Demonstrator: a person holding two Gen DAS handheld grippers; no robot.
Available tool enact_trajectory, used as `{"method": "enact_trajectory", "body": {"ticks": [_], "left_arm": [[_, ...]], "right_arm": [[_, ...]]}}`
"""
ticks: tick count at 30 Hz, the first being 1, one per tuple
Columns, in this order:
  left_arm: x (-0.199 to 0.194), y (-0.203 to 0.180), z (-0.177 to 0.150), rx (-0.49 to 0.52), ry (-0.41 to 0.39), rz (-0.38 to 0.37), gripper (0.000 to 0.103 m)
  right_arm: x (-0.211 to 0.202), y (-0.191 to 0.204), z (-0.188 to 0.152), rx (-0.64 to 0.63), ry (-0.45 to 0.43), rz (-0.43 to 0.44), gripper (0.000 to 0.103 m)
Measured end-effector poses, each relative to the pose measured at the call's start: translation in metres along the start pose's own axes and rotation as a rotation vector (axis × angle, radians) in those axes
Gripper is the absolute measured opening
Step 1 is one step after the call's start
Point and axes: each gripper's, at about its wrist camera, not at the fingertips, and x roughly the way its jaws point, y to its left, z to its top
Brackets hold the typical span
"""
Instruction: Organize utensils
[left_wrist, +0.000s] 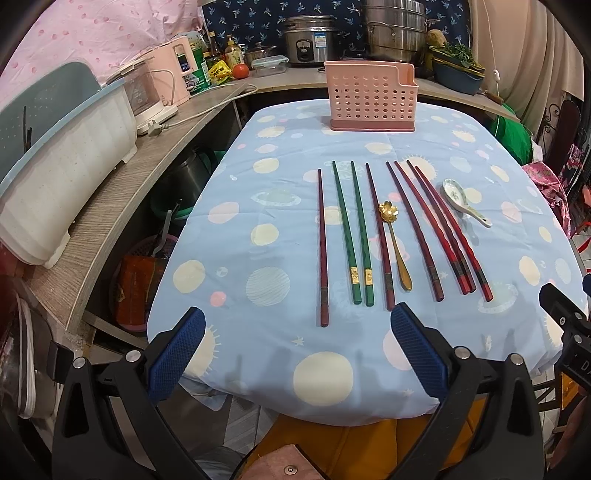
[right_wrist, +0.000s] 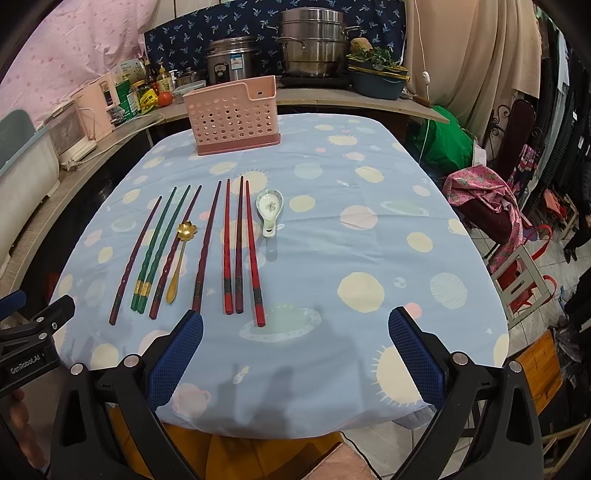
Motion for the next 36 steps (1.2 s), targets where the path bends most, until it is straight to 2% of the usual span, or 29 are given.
{"method": "enact_trajectory", "body": {"ticks": [36], "left_arm": [[-0.0019,0.0024,-0.0038,-0.003,-0.008,0.008,0.096]], "right_arm": [[-0.006,0.0017,-0.0006,0.001,-0.018,0.008,0.096]]}}
